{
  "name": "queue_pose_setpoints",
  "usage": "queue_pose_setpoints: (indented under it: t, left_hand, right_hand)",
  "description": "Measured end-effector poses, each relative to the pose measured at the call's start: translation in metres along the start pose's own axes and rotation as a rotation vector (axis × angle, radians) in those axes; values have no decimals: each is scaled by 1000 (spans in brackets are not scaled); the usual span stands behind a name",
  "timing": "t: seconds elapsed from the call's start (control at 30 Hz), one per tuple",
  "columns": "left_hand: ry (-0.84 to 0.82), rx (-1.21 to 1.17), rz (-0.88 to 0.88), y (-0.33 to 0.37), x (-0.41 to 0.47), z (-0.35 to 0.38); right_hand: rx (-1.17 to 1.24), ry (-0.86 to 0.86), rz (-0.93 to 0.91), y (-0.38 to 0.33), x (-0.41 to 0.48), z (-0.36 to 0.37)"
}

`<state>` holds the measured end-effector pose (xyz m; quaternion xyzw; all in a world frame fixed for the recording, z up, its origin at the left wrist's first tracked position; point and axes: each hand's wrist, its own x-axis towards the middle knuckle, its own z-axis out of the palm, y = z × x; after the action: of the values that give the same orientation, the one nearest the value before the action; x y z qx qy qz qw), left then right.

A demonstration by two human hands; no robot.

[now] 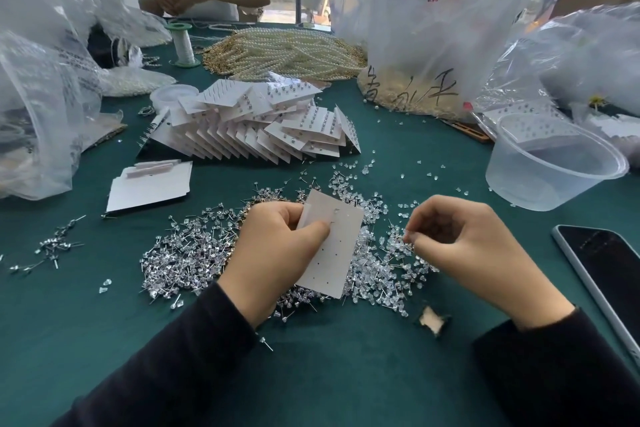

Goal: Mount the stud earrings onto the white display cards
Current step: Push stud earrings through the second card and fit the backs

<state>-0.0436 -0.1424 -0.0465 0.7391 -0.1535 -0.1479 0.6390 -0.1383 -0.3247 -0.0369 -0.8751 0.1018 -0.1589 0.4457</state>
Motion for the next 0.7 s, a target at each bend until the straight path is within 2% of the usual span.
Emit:
queue_pose_setpoints:
  t: [0.1,0.23,0.5,0.7]
  left_hand:
    - [-13,-2,6,-1,-1,1]
    - [-7,-3,-3,-1,-2,3]
    - [14,7,-1,-3,0,3]
    - [13,36,26,-6,2,5]
  right_hand:
    - [109,34,33,0,0,2]
    - [59,14,4,-2,-2,8]
    - [109,64,-174,-31,12,15]
    - [77,190,-277,-32,7,50]
